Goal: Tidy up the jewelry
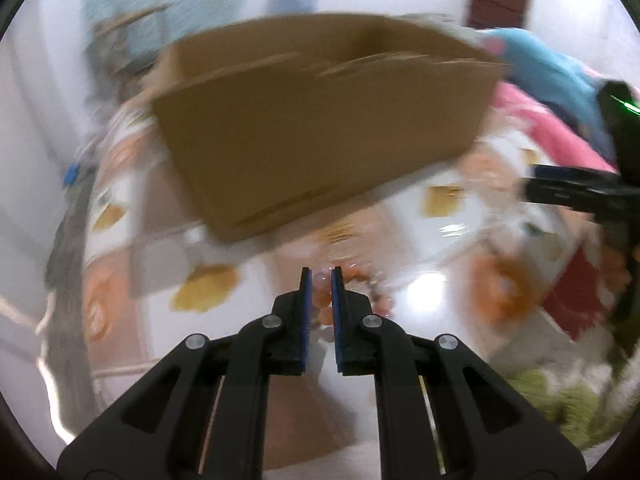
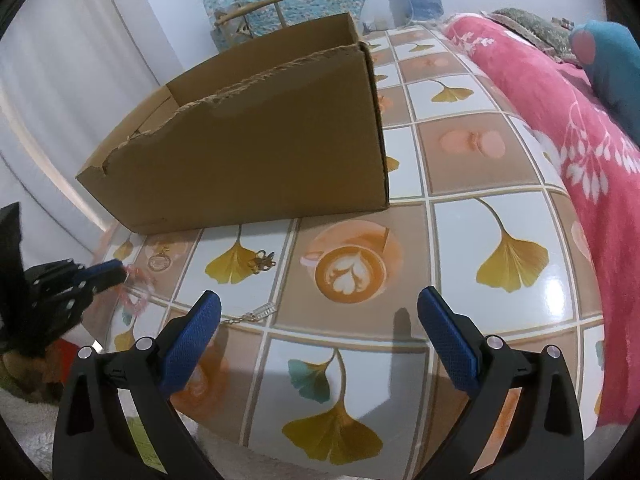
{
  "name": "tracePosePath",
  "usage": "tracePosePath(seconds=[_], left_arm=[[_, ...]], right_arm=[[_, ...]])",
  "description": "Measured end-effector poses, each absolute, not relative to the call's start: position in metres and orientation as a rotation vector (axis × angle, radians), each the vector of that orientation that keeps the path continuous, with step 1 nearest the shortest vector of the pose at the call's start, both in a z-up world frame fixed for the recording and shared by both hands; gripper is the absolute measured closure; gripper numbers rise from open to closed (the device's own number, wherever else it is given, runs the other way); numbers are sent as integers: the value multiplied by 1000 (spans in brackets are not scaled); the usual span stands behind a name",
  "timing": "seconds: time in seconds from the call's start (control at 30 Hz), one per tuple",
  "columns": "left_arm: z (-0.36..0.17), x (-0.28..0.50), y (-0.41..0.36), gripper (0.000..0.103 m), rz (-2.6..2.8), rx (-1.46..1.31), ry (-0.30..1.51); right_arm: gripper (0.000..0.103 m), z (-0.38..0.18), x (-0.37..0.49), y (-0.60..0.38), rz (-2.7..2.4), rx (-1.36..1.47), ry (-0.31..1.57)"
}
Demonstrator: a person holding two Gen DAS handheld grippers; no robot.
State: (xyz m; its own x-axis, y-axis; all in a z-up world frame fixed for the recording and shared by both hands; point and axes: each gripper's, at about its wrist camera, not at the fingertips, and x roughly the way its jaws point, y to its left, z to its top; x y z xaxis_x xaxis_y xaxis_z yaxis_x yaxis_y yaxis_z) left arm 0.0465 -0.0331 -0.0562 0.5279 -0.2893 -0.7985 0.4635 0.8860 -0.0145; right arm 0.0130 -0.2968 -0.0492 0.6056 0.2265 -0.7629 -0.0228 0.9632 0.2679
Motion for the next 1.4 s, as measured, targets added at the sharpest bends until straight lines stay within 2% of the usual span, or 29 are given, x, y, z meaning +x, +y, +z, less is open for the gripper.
tracePosePath(seconds=[0.1,0.13,0.17,0.23,0.33,0.43,0.67,0.7,0.77,0.87,0.93,1.4], left_arm=[[-63,61,-12,94,-377,158,960],[-63,63,-7,89,-362,143,960],[-61,63,-4,71,-353,137,957],[-54,59,-1,55,-336,116,907],[-40,48,-4,55,-395,92,835],[-36,37,-29,55,-477,143,793],[-43,27,-82,55,-656,171,795],[-45,24,-92,57,-675,196,786],[-49,22,-104,69,-705,239,774],[-61,23,-120,80,-755,295,784],[-64,27,-127,83,-780,326,789],[-68,44,-149,86,-939,489,846]], right_arm=[[7,-48,11,-295,141,232,914],[7,-48,11,-295,139,229,916],[7,-48,11,-295,138,226,917],[7,-49,11,-293,140,222,923],[8,-49,10,-289,151,204,934],[15,-49,9,-280,171,175,940],[44,-54,10,-260,169,81,952],[45,-55,11,-258,178,78,955],[52,-55,10,-256,188,69,953],[56,-56,9,-255,193,56,951],[57,-57,8,-257,199,65,952],[57,-61,9,-269,206,106,941]])
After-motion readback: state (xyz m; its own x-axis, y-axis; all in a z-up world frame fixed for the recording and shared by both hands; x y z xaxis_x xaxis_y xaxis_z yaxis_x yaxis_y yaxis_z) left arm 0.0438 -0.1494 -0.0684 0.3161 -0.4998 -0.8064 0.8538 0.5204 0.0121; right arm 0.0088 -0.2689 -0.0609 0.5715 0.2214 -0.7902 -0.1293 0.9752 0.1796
